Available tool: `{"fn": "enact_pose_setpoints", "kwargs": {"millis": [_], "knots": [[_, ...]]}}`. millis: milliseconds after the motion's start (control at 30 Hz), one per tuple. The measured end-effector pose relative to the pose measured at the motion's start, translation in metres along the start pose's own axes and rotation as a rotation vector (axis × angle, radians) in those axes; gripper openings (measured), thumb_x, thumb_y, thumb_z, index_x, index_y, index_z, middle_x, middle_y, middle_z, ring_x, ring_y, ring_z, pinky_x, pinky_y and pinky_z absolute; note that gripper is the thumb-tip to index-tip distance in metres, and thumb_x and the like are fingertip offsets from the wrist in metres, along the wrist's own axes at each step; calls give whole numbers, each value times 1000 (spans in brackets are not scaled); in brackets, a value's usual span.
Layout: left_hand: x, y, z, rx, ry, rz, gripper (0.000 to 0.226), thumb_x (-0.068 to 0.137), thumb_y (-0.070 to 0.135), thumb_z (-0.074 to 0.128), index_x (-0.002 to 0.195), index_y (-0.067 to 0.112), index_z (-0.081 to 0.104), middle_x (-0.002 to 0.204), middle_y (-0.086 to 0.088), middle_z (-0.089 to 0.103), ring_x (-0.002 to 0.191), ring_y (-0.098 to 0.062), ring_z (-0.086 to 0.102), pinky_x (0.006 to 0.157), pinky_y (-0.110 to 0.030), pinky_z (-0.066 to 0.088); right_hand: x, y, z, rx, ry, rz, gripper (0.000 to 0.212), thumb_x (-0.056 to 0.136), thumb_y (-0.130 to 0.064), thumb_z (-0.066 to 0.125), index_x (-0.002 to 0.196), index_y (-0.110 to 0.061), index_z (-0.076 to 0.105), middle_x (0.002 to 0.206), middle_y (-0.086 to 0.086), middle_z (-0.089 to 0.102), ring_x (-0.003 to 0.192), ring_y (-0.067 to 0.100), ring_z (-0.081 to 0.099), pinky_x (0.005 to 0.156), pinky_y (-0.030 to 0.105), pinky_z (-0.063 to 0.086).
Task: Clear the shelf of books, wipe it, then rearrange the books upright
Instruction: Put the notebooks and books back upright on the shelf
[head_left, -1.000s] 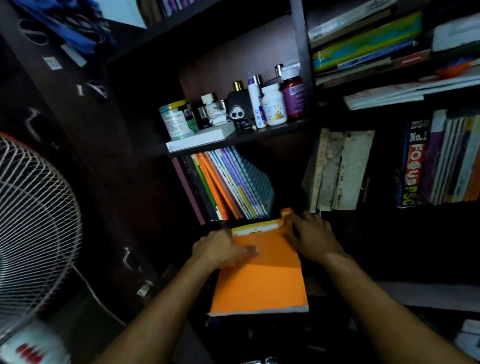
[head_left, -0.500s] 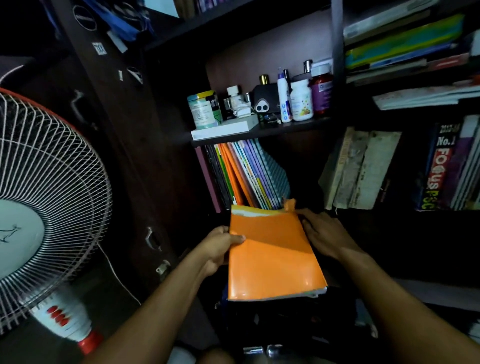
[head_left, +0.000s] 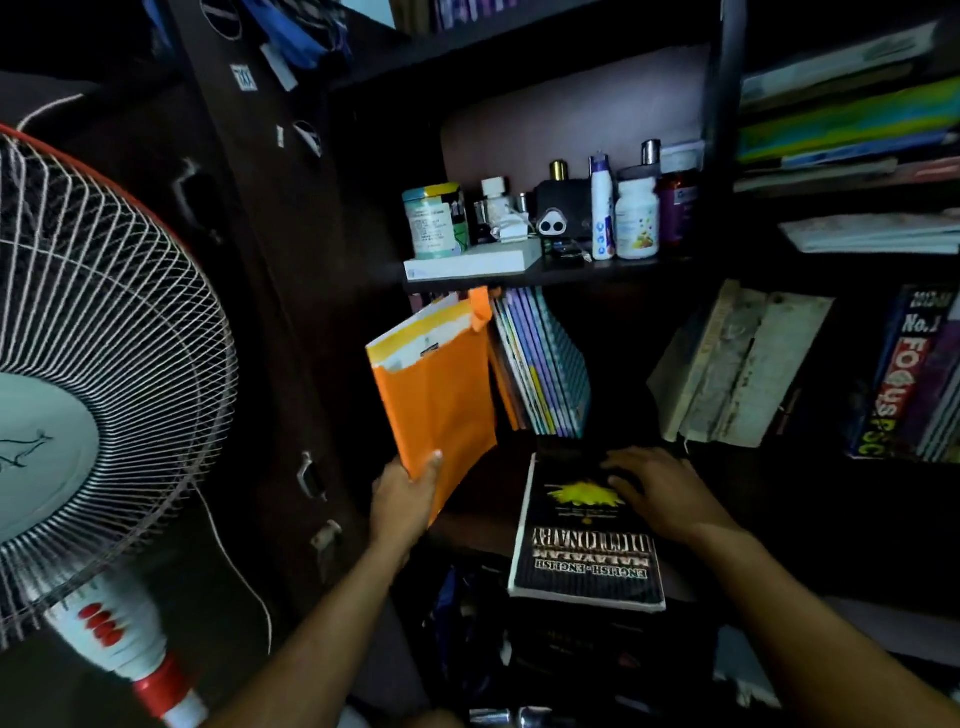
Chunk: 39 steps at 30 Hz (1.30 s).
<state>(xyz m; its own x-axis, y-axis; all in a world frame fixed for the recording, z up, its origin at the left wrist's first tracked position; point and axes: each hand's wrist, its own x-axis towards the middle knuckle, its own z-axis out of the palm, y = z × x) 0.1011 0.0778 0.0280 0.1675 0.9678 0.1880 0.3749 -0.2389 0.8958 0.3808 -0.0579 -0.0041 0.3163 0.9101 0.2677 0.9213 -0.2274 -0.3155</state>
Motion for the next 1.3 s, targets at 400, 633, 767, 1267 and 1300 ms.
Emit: {"fn": "enact_pose_setpoints", "kwargs": {"millis": [400,633,767,1267,1300], "knots": [[21,-5,16,144,213,-62,39,98,43,58,122,13,64,107,-14,69,99,-39,66,77,-39,50,34,-46,-29,-466,-186,-172,34,101,-35,41,133,-28,51,142,-4,51,139,19,36,113,43,25],[23,-12,19,211,223,20,40,99,43,55,128,15,62,111,-16,70,103,-41,65,81,-42,50,135,-130,-33,-987,7,-637,50,103,-36,36,147,-13,44,155,13,38,151,32,19,123,57,6],[22,-13,20,255,219,50,44,101,45,49,137,20,57,111,-14,70,102,-37,67,80,-37,47,166,-124,-42,-1211,138,-744,41,100,-32,43,135,-15,57,140,11,49,142,34,34,119,65,11],[32,-10,27,278,-112,215,29,97,48,57,110,23,66,103,-4,71,96,-31,68,79,-37,54,132,-127,16,-775,192,-291,58,99,-43,41,150,-15,45,162,14,29,153,43,-2,116,71,-1],[33,-8,31,296,-169,223,20,97,47,58,99,27,63,95,1,68,90,-28,68,76,-36,54,130,-126,26,-697,229,-262,57,98,-43,40,147,-16,49,160,14,34,154,42,-2,116,71,-3]]}}
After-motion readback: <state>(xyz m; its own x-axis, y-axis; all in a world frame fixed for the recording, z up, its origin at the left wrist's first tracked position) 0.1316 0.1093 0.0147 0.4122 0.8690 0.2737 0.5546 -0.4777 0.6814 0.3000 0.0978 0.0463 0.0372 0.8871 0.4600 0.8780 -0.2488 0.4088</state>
